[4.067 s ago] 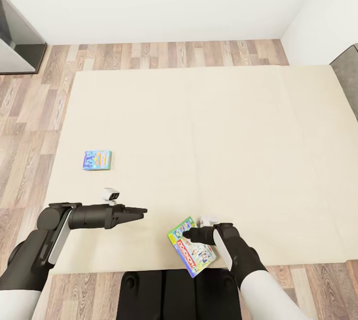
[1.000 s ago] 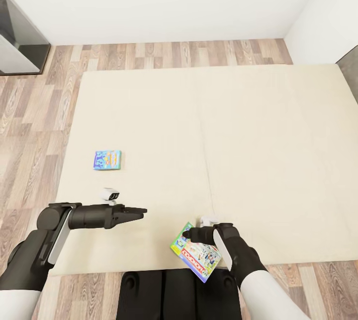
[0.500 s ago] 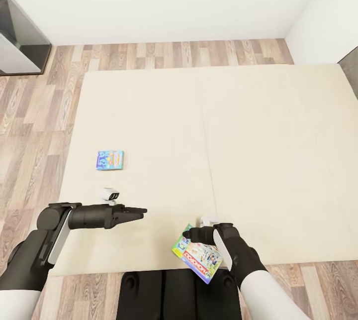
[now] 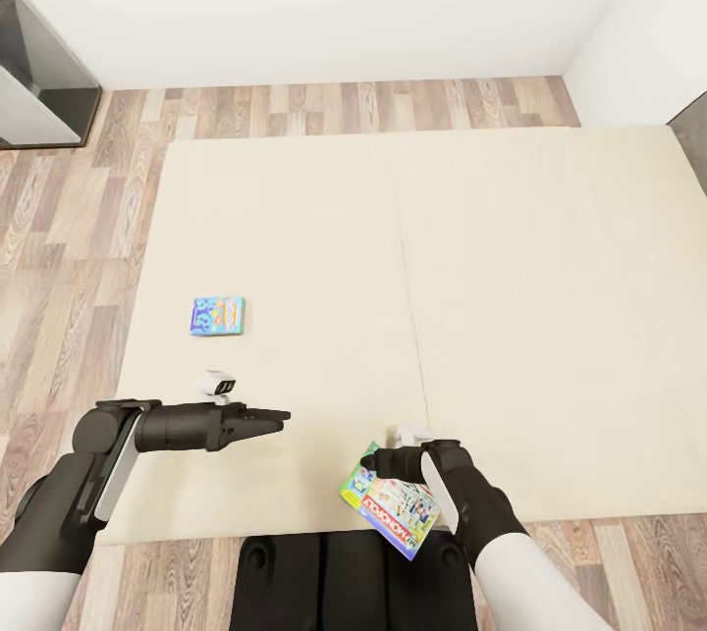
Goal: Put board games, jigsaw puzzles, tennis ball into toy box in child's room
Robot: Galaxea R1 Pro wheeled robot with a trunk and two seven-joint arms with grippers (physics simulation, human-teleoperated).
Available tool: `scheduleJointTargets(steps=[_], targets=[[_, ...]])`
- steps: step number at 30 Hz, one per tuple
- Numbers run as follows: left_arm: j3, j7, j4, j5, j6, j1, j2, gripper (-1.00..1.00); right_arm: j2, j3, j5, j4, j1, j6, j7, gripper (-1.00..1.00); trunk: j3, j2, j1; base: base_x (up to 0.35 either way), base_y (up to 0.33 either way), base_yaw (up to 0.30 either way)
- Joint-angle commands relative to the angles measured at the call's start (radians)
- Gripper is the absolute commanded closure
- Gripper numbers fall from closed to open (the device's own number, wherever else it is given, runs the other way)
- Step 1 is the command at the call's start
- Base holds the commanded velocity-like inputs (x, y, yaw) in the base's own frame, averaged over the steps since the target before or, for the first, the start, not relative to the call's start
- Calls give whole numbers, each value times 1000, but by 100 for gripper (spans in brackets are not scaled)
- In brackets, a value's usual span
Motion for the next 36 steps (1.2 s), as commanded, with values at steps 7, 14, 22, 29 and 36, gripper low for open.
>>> scheduleJointTargets(steps=[7, 14, 22, 29, 36], targets=[[0, -3, 0, 2, 11, 0, 0, -100, 0, 1, -7, 0, -1, 31, -4, -100, -1, -2, 1, 0, 0, 0], [0, -3, 0, 2, 11, 0, 0, -100, 0, -1, -10, -1, -1, 77, -4, -100, -1, -2, 1, 0, 0, 0], [0, -3, 0, 2, 10, 0, 0, -100, 0, -2, -12, -1, -2, 76, -5, -100, -1, -2, 1, 0, 0, 0], [0, -3, 0, 1, 9, 0, 0, -100, 0, -3, -12, -1, -1, 72, -5, -100, -1, -2, 1, 0, 0, 0], [0, -3, 0, 0, 9, 0, 0, -100, 0, -3, -12, -1, -1, 68, -5, -100, -1, -2, 1, 0, 0, 0]])
